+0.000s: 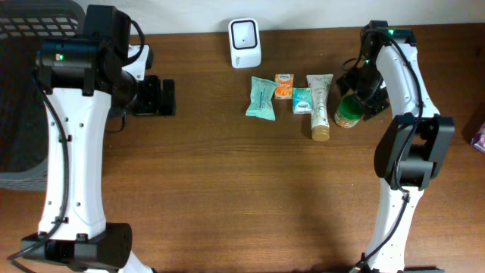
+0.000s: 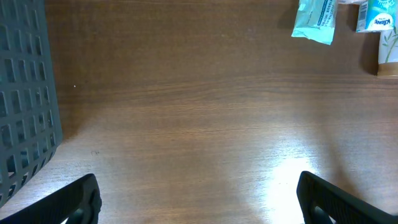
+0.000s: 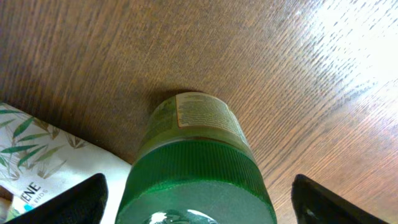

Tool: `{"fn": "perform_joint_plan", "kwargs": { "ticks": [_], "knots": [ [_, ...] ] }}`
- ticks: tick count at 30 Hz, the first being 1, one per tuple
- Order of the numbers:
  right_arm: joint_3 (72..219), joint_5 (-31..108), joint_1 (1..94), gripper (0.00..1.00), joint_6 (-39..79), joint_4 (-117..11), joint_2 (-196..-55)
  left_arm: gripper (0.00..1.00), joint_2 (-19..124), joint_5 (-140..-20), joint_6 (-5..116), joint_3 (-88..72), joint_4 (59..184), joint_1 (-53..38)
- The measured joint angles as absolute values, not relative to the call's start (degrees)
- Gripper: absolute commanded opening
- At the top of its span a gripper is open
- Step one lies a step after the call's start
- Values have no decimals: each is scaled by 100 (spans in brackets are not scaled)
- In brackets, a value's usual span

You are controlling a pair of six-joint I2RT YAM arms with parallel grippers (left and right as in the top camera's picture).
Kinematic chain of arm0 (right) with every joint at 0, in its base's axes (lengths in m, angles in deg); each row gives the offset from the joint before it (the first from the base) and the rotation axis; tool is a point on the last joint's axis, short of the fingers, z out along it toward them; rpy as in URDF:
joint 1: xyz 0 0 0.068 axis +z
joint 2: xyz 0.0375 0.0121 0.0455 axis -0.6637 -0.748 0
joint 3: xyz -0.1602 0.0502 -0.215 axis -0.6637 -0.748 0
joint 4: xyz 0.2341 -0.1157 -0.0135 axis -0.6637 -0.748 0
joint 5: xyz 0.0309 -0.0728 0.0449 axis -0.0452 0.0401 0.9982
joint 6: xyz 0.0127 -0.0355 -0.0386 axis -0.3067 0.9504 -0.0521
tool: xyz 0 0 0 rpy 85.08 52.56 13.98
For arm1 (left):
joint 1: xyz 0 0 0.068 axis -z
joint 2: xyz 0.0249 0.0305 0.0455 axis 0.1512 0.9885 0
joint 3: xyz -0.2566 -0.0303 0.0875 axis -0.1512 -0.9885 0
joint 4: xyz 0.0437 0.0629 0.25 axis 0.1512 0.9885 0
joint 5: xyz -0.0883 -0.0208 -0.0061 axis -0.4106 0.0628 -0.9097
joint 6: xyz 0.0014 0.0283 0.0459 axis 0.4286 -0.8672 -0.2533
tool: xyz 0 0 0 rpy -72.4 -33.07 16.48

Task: Scan the item barcode

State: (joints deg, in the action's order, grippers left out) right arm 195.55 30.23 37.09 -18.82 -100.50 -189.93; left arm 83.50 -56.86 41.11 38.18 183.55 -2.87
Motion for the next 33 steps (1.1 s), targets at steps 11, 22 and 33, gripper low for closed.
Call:
{"fn": "perform_joint_plan", "kwargs": {
  "ticks": [11, 22, 33],
  "knots": [
    [19413, 2986, 3709, 60, -559, -9908, -18993, 99, 8350, -5689, 4111, 3818, 18355, -287],
    [19609, 3181, 3725, 99, 4011, -10328, -18995, 99, 8350, -5686, 4111, 3818, 18355, -287],
    [19607, 3157, 3731, 99, 1670, -10581, -18995, 99, 8350, -5686, 4111, 3818, 18355, -287]
  ]
}}
